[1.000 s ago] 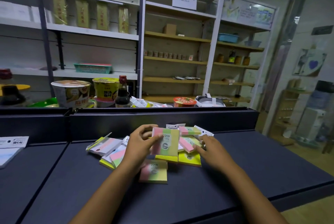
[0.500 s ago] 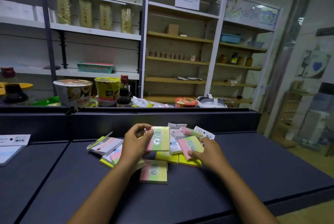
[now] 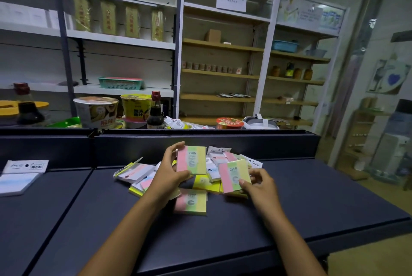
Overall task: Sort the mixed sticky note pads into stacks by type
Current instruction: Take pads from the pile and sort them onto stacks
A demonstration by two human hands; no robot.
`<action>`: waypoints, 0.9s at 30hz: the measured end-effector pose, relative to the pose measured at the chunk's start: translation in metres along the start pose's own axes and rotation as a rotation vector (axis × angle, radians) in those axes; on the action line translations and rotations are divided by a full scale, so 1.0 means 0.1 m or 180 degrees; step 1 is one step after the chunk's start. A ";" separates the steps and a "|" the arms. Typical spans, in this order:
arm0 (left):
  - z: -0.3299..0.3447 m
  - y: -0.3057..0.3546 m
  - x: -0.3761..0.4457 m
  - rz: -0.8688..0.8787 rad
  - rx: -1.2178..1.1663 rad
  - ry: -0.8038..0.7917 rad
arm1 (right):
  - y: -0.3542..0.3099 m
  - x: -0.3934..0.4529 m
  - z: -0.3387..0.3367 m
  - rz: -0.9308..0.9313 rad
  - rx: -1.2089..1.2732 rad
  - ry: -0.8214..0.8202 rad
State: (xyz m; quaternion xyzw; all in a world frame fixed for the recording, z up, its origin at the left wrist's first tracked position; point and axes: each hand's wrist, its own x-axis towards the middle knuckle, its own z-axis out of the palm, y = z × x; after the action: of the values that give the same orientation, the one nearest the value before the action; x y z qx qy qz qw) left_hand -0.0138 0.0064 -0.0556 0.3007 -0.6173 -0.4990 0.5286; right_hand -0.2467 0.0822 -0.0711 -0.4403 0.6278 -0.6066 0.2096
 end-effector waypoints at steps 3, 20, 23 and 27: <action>-0.07 0.07 -0.17 0.0108 0.0023 -0.0002 | -0.04 -0.16 0.07 0.0014 0.0366 -0.0012; -1.54 0.66 -1.46 0.0471 0.0307 0.0904 | -0.66 -1.36 1.12 0.0095 0.1637 -0.0279; -1.86 0.77 -1.65 0.0482 0.0375 0.1015 | -0.81 -1.58 1.36 0.0009 0.1574 -0.0348; -2.25 0.91 -1.90 0.0465 0.0546 0.1104 | -0.97 -1.87 1.66 0.0005 0.1639 -0.0468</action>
State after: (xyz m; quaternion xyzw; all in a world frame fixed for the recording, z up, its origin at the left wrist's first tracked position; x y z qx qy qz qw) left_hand 0.2645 0.1394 -0.0508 0.3804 -0.5775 -0.3458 0.6342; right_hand 0.0128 0.1494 -0.0596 -0.4149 0.4363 -0.7126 0.3603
